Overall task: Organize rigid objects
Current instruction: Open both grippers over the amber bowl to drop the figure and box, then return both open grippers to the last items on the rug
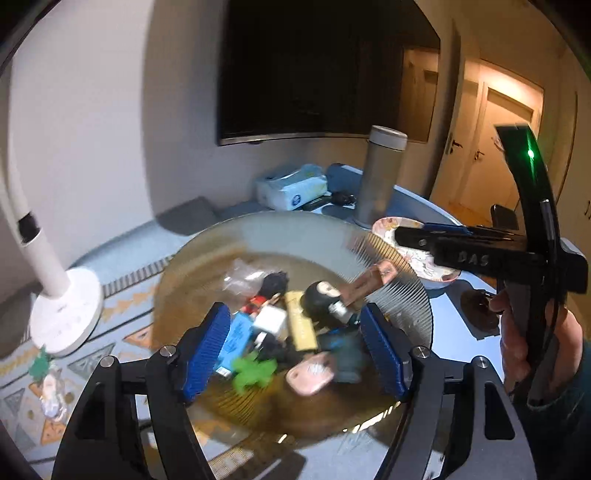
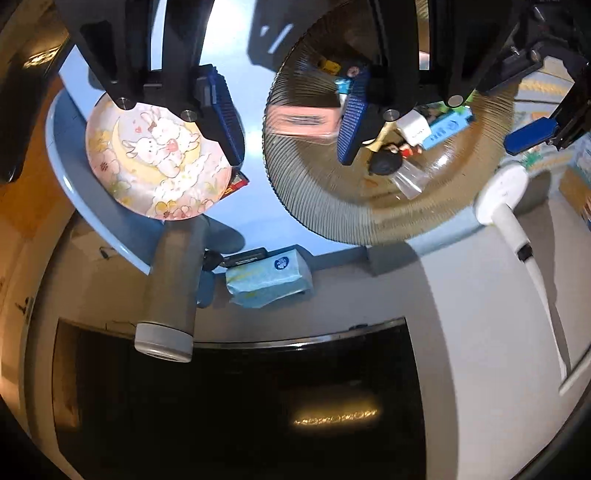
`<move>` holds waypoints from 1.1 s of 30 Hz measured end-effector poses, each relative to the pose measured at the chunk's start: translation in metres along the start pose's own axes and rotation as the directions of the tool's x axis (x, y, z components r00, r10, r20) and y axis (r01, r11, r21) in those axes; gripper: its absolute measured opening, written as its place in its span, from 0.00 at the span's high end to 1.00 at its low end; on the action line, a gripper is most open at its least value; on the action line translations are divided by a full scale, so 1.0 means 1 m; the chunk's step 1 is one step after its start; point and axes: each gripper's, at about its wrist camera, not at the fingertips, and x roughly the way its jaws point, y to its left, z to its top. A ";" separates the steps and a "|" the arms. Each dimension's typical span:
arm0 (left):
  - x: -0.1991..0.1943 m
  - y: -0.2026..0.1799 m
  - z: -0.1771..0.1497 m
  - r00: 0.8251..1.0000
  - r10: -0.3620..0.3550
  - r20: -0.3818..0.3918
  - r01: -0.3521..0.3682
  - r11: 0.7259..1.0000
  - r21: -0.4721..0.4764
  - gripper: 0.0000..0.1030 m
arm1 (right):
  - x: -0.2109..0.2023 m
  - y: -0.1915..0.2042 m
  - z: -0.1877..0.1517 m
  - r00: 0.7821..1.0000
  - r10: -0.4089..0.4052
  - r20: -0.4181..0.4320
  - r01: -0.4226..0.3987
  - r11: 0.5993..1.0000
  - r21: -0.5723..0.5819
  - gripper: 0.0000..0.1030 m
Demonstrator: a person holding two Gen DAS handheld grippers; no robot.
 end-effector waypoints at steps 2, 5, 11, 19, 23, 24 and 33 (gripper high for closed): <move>-0.017 0.017 -0.005 1.000 0.002 0.015 -0.002 0.999 -0.051 0.31 | -0.007 0.000 -0.002 1.000 0.003 0.007 -0.003 1.000 0.009 0.50; -0.040 0.039 -0.012 0.999 0.026 0.038 -0.022 0.994 -0.109 0.31 | -0.015 0.007 -0.003 1.000 0.012 0.011 -0.012 1.000 0.006 0.50; -0.109 0.082 -0.035 0.987 0.127 0.095 -0.106 0.975 -0.197 0.31 | -0.048 0.038 -0.005 0.997 0.062 0.050 -0.061 0.998 -0.023 0.50; -0.196 0.143 -0.081 0.957 0.243 0.160 -0.167 0.910 -0.379 0.31 | -0.092 0.123 -0.016 0.967 0.246 0.067 -0.236 0.963 -0.130 0.39; -0.208 0.164 -0.110 0.948 0.294 0.125 -0.216 0.877 -0.429 0.31 | -0.093 0.183 -0.041 0.941 0.339 0.003 -0.332 0.922 -0.202 0.39; -0.208 0.170 -0.118 0.945 0.310 0.107 -0.236 0.870 -0.433 0.31 | -0.089 0.195 -0.049 0.937 0.348 -0.019 -0.344 0.914 -0.214 0.39; -0.160 0.209 -0.187 0.914 0.397 -0.085 -0.390 0.800 -0.456 0.31 | -0.024 0.270 -0.127 0.914 0.374 -0.155 -0.405 0.860 -0.312 0.39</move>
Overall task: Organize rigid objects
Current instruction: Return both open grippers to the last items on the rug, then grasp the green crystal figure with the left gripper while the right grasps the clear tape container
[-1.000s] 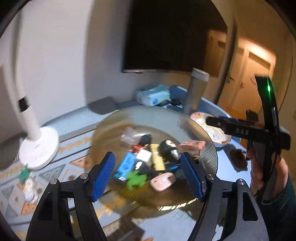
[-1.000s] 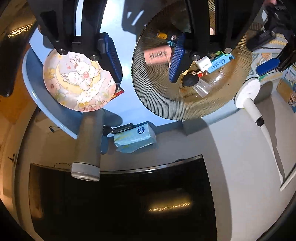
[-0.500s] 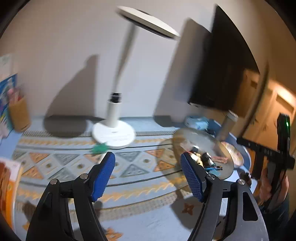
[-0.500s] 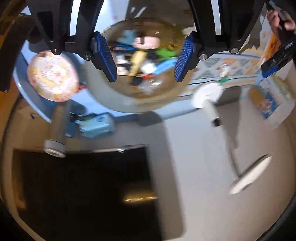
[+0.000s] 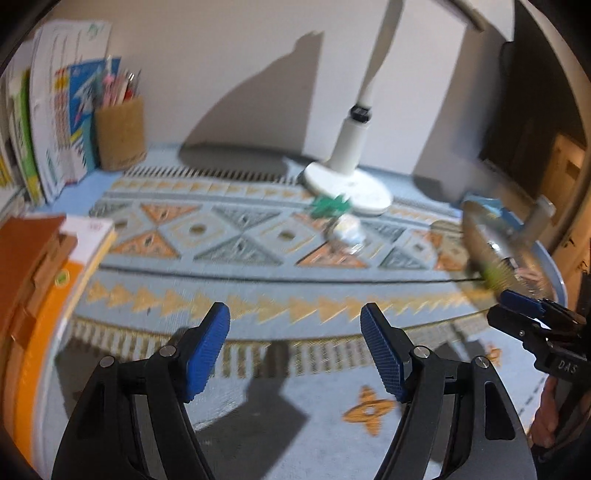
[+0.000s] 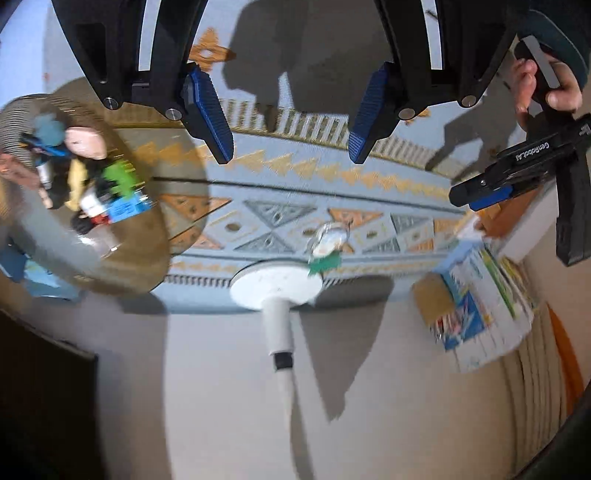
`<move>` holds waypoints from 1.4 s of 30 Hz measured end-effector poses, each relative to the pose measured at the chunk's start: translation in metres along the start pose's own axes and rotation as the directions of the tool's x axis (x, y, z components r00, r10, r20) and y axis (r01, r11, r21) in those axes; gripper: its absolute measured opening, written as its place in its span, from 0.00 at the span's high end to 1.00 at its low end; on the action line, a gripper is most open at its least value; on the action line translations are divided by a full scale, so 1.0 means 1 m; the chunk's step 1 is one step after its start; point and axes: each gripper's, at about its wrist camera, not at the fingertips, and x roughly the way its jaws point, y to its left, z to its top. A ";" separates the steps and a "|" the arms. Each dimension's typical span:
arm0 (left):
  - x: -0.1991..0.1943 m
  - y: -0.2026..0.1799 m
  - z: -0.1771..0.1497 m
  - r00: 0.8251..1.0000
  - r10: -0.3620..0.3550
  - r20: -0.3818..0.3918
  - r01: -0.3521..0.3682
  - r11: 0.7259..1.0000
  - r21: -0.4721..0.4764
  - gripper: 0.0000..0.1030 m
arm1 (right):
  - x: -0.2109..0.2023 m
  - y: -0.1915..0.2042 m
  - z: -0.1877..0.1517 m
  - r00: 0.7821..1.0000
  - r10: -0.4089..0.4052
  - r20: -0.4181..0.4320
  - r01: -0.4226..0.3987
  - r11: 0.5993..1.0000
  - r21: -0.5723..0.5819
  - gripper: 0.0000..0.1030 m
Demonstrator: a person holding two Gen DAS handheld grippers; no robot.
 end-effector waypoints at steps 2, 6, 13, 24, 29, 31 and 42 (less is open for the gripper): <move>0.007 0.006 -0.007 1.000 -0.007 -0.013 0.007 1.000 -0.017 0.31 | 0.012 -0.001 -0.006 1.000 -0.017 -0.013 0.017 1.000 -0.010 0.39; 0.016 0.004 -0.010 0.999 0.001 -0.043 -0.001 1.000 -0.007 0.30 | 0.030 -0.013 -0.016 0.999 -0.024 -0.041 0.024 1.000 0.016 0.38; 0.021 -0.002 -0.012 0.997 -0.001 -0.076 0.002 1.000 0.024 0.30 | 0.040 -0.021 -0.019 0.997 -0.040 -0.067 0.044 0.997 0.057 0.38; 0.025 0.003 0.072 0.977 -0.186 -0.104 0.190 0.982 0.024 0.30 | 0.051 -0.003 0.028 0.972 0.164 -0.167 -0.150 0.984 0.094 0.35; 0.056 -0.002 0.112 0.978 -0.188 -0.091 0.195 0.978 0.079 0.30 | 0.085 0.031 0.063 0.988 0.104 -0.118 -0.101 0.994 0.031 0.35; 0.072 0.004 0.119 0.974 -0.205 -0.099 0.211 0.976 0.057 0.30 | 0.109 0.041 0.071 0.989 0.087 -0.118 -0.084 0.996 0.034 0.35; 0.146 0.010 0.132 0.935 -0.304 -0.184 0.311 0.950 0.010 0.31 | 0.177 0.056 0.091 0.985 -0.084 -0.152 0.084 0.996 -0.010 0.51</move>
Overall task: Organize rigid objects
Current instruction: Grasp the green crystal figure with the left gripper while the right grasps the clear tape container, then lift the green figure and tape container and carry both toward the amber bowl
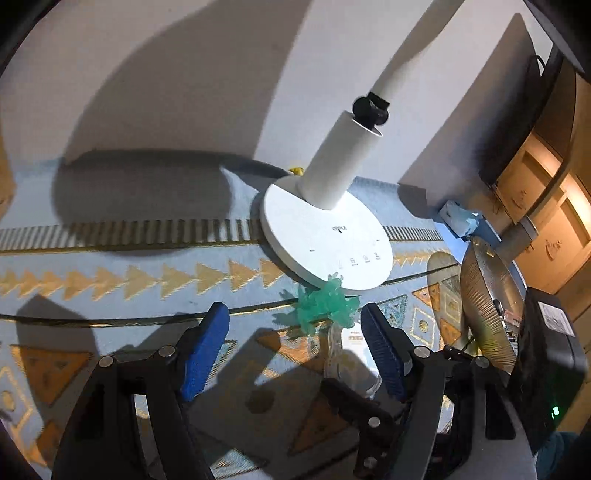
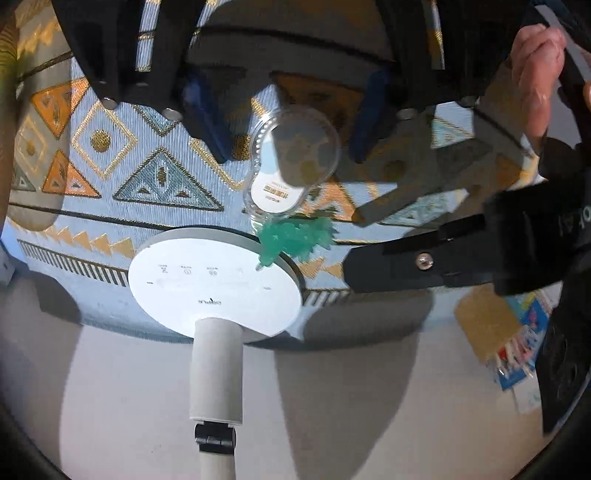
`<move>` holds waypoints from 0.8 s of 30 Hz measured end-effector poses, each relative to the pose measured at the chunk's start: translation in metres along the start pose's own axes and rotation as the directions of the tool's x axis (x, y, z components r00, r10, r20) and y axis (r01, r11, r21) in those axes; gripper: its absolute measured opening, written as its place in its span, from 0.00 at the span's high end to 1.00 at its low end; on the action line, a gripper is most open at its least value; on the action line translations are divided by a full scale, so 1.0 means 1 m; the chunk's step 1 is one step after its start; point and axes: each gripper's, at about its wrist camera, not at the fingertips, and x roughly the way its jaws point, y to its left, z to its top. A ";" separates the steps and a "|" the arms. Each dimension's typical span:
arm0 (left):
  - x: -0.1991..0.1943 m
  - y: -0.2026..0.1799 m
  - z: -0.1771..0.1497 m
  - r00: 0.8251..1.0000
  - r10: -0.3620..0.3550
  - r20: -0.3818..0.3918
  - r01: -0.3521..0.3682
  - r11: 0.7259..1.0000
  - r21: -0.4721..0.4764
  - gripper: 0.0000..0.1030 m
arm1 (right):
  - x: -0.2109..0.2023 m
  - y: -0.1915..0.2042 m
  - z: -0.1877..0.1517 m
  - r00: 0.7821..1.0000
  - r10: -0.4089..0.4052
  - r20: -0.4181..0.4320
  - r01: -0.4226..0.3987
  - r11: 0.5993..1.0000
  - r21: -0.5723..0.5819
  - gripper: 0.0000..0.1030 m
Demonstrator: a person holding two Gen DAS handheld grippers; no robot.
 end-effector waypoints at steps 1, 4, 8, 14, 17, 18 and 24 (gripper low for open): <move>0.003 -0.002 -0.001 1.000 -0.011 -0.006 0.011 1.000 0.000 0.31 | -0.001 0.000 -0.001 1.000 0.005 0.003 -0.005 1.000 -0.006 0.53; 0.012 -0.013 -0.002 1.000 0.000 -0.022 0.001 1.000 0.022 0.31 | -0.005 -0.008 -0.004 0.999 0.033 -0.009 -0.033 0.999 0.001 0.53; 0.030 -0.038 -0.009 0.994 0.083 -0.066 -0.073 0.988 0.133 0.31 | -0.015 -0.026 -0.014 1.000 0.020 -0.019 -0.021 0.999 -0.028 0.53; 0.055 -0.057 -0.003 0.989 0.134 -0.062 -0.122 0.978 0.167 0.51 | -0.030 -0.061 -0.030 0.999 0.037 -0.016 -0.038 0.999 -0.015 0.53; 0.057 -0.066 -0.009 0.983 0.175 -0.049 -0.160 0.961 0.226 0.58 | -0.037 -0.071 -0.036 0.998 0.054 -0.019 -0.054 0.999 -0.007 0.53; 0.053 -0.068 -0.013 0.982 0.184 -0.042 -0.169 0.957 0.238 0.58 | -0.040 -0.072 -0.039 0.998 0.061 -0.018 -0.061 0.998 -0.011 0.53; -0.006 -0.091 -0.055 0.990 0.138 -0.011 -0.131 0.964 0.230 0.58 | -0.080 -0.070 -0.067 0.983 0.183 0.000 -0.183 0.982 -0.041 0.53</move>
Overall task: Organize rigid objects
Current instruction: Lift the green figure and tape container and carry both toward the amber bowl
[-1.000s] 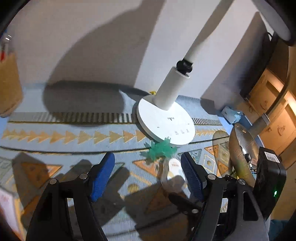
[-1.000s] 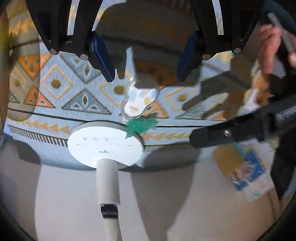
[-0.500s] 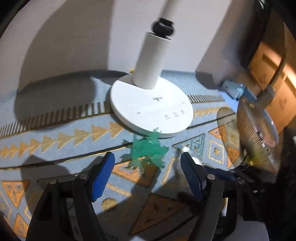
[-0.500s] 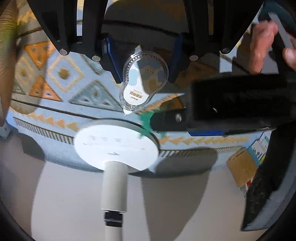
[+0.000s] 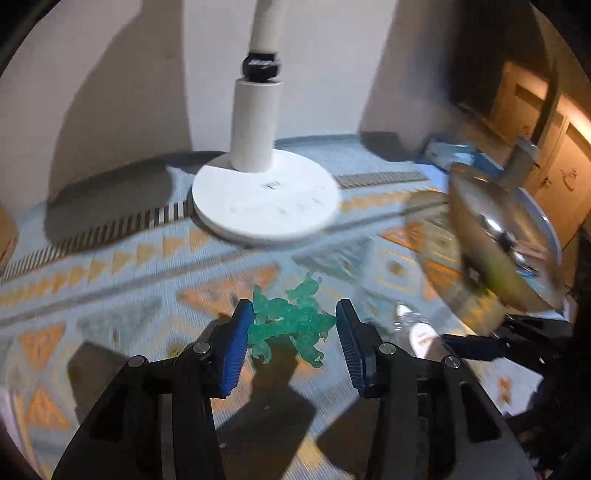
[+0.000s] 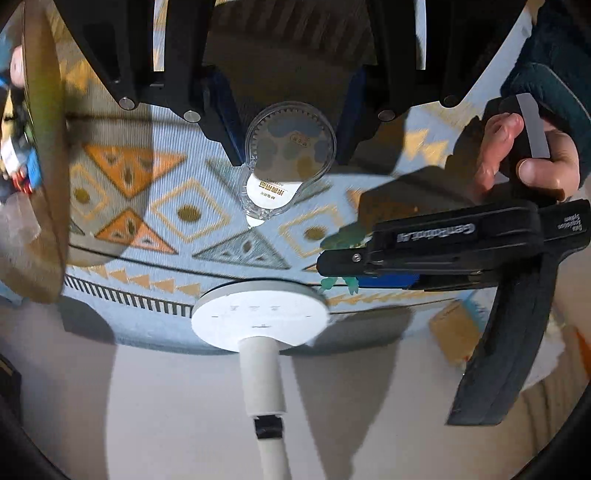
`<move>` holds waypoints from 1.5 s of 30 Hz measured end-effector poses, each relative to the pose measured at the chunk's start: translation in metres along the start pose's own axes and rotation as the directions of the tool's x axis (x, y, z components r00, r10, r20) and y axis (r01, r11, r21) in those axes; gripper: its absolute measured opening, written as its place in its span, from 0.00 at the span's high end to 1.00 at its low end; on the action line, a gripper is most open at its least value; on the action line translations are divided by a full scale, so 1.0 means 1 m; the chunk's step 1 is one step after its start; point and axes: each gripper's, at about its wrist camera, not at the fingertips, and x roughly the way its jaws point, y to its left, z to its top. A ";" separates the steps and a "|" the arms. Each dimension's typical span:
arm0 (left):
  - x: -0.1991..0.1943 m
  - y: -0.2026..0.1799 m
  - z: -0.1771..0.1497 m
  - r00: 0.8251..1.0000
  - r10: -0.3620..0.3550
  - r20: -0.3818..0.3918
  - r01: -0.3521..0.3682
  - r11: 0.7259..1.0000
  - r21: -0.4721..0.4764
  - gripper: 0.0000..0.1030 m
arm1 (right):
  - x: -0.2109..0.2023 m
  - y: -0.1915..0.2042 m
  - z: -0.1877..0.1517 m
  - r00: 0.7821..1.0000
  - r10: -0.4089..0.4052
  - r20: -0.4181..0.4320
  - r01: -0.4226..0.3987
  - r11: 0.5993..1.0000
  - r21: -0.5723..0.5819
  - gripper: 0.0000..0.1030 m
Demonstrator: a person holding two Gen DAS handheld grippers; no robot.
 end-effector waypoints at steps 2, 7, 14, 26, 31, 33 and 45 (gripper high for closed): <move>-0.022 -0.012 -0.021 1.000 0.010 0.022 -0.009 1.000 -0.011 0.58 | -0.022 0.009 -0.019 0.999 0.042 0.015 -0.042 0.998 -0.043 0.53; -0.063 -0.030 -0.074 0.993 0.066 0.097 -0.052 0.989 -0.140 0.58 | -0.058 0.027 -0.073 0.999 0.051 0.003 -0.050 0.989 -0.142 0.53; -0.069 -0.054 -0.102 0.986 0.089 0.139 -0.067 0.985 -0.159 0.58 | -0.071 0.027 -0.119 0.998 0.021 -0.053 -0.031 0.981 -0.193 0.53; -0.071 -0.052 -0.114 0.981 0.077 0.178 -0.042 0.980 -0.193 0.58 | -0.080 0.023 -0.140 0.998 -0.055 0.030 0.054 0.998 0.036 0.36; -0.075 -0.056 -0.115 0.978 0.065 0.199 -0.030 0.984 -0.173 0.58 | -0.074 0.037 -0.139 0.984 -0.173 0.051 0.170 0.984 0.051 0.35; -0.073 -0.055 -0.115 0.979 0.059 0.193 -0.024 0.984 -0.174 0.58 | -0.071 0.042 -0.138 0.977 -0.208 0.050 0.205 0.978 0.049 0.34; -0.071 -0.056 -0.114 0.984 0.056 0.170 -0.026 0.985 -0.172 0.58 | -0.065 0.046 -0.135 0.975 -0.216 0.060 0.216 0.976 0.001 0.45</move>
